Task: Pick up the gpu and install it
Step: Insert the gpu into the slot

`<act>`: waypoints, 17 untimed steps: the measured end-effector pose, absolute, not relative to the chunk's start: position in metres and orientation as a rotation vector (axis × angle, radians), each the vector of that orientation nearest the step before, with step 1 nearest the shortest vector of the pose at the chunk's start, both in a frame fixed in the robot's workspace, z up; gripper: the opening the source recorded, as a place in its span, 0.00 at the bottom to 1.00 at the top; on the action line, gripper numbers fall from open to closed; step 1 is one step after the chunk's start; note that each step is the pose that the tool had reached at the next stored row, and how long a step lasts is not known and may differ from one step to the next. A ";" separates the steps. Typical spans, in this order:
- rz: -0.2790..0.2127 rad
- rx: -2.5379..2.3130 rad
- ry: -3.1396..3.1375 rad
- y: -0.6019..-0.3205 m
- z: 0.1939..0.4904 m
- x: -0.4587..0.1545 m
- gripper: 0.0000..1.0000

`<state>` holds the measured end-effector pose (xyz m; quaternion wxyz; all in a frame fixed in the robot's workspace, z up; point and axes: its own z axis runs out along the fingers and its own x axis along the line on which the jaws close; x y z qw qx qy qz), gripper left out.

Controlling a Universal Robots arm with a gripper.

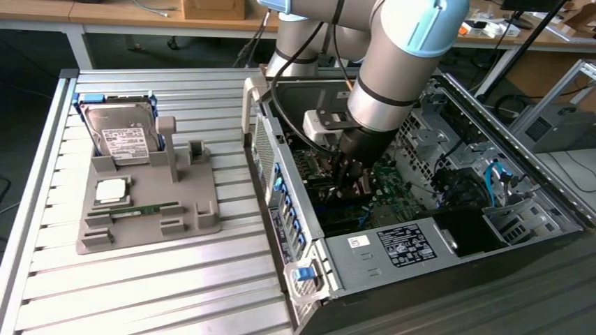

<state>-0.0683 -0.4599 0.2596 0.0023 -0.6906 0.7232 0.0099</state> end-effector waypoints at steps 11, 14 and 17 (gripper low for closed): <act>0.026 -2.168 2.271 -0.460 0.260 -0.068 0.27; 0.024 -2.169 2.272 -0.460 0.262 -0.068 0.27; 0.015 -2.173 2.276 -0.460 0.262 -0.068 0.27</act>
